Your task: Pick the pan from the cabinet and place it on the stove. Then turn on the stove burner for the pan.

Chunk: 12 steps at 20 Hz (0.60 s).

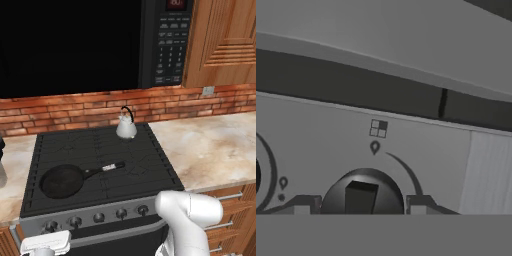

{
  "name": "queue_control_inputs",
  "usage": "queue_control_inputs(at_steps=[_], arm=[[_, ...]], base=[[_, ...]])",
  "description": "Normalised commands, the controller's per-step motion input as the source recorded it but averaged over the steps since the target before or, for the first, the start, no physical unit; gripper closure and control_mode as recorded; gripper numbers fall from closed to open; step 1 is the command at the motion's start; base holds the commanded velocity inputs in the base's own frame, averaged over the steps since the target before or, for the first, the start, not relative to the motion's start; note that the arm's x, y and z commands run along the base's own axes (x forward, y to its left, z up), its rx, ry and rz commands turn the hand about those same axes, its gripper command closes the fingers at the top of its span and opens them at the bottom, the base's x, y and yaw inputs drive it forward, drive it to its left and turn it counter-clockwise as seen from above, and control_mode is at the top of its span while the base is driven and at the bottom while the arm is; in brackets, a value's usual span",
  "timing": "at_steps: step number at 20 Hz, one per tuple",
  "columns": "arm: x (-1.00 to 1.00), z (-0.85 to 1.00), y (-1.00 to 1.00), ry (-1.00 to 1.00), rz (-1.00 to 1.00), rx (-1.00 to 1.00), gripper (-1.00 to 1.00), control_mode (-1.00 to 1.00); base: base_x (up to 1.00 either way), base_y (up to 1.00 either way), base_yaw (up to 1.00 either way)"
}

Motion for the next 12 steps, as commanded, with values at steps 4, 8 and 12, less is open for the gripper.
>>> queue_control_inputs(at_steps=[4, 8, 12], arm=[[0.00, 0.13, 0.00, 0.02, 0.00, -0.16, 1.00, -1.00], [0.00, 0.21, 0.00, 0.03, 0.00, -0.18, 1.00, -1.00], [0.00, 0.23, 0.00, 0.04, 0.00, -0.18, 1.00, -1.00]], base=[[0.00, 0.00, 0.00], [0.00, 0.00, 0.00], [0.00, 0.00, 0.00]])
